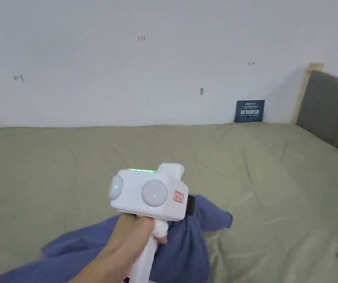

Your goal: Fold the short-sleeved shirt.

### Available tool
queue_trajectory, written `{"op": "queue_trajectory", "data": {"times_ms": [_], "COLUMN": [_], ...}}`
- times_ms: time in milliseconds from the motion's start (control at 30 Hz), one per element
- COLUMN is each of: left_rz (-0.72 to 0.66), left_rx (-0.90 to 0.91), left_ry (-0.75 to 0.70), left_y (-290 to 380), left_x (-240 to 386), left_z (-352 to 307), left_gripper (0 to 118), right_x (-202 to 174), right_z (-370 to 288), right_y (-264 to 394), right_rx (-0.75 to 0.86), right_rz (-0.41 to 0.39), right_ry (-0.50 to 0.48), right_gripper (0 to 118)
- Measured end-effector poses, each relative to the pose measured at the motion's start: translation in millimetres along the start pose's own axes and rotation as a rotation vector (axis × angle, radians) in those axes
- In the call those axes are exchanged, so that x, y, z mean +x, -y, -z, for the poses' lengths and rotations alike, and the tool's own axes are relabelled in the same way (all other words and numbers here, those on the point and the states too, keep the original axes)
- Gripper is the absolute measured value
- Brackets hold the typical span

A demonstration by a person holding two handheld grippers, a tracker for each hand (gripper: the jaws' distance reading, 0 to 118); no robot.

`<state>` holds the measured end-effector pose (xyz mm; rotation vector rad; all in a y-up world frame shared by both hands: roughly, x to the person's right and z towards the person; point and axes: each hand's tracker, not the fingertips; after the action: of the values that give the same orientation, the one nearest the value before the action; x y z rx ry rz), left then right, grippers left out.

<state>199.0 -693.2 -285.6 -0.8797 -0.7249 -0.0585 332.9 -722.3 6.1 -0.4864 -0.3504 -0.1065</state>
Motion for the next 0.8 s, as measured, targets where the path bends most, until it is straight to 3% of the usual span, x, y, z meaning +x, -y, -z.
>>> {"op": "queue_trajectory", "data": {"times_ms": [133,267,300,333,400,433,567,600,633,667,700,800], "left_rz": [-0.021,-0.019,-0.019,-0.035,-0.063,-0.071,-0.062,-0.061,-0.064,-0.065,-0.083,-0.142], "left_rx": [-0.184,-0.215,-0.207,-0.180,-0.090,-0.076,0.039,0.083,0.128,0.152,0.180,0.242], "left_ry": [-0.044,-0.079,-0.083,-0.071,-0.035,-0.032,-0.088,-0.096,-0.110,-0.129,-0.176,-0.239], "left_y": [43,74,78,79,83,74,80,86,94,102,114,151], "left_x": [-4,-11,-2,-4,-7,-16,-35,-40,-46,-54,-60,-84], "left_z": [77,103,91,85,67,69,5,-16,-42,-64,-82,-149], "left_gripper": [0,1,12,38,117,118,118,112,96,59,2,2], "right_x": [5,6,6,6,3,1,-8,-11,-14,-18,-22,-35], "right_z": [18,30,32,35,39,39,36,34,32,30,28,22], "right_y": [10,16,16,17,15,14,11,10,9,9,9,9], "right_rx": [-0.051,-0.079,-0.082,-0.087,-0.092,-0.092,-0.075,-0.070,-0.065,-0.060,-0.054,-0.045], "right_rz": [0.006,-0.003,-0.005,-0.007,-0.015,-0.018,-0.024,-0.028,-0.033,-0.037,-0.039,-0.056], "right_ry": [0.016,0.019,0.018,0.018,0.015,0.014,-0.012,-0.018,-0.028,-0.038,-0.050,-0.085], "right_gripper": [0,0,0,0,0,0,0,0,0,0,0,0]}}
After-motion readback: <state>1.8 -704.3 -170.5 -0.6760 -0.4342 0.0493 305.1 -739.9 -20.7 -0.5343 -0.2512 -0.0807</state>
